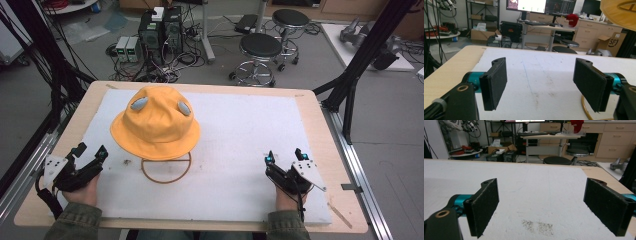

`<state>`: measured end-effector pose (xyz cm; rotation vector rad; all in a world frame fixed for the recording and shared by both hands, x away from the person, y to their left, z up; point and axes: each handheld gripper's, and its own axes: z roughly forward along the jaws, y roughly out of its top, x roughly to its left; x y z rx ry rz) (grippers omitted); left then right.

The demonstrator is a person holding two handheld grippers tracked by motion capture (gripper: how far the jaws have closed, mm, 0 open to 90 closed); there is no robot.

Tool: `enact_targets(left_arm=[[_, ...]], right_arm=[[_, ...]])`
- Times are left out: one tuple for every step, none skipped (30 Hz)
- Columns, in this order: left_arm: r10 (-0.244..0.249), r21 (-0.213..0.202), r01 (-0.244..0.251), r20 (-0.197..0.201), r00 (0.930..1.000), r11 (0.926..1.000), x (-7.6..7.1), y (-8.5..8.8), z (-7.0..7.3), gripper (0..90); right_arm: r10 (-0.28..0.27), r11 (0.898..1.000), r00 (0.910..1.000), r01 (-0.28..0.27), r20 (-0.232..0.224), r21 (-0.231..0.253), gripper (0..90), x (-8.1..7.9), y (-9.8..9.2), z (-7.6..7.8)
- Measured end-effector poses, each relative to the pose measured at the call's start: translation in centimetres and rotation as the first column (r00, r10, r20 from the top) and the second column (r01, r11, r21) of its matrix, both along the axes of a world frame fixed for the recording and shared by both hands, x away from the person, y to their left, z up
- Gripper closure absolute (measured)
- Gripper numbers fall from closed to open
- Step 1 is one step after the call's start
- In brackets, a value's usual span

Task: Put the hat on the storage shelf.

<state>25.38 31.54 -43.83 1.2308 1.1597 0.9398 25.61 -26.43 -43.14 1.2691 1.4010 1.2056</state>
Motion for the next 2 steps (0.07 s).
enact_targets(left_arm=[[0.000, 0.001, 0.000, -0.001, 1.0000, 1.0000, 0.01, 0.01, -0.01, 27.5], [-0.001, -0.001, 0.001, -0.004, 1.0000, 1.0000, 0.03, 0.00, -0.03, 27.6]], right_arm=[[0.000, 1.000, 1.0000, 0.000, -0.001, 0.003, 11.8, 0.02, -0.01, -0.01], [0.000, 1.000, 1.0000, 0.000, -0.003, 0.004, 11.8, 0.04, -0.03, -0.03]])
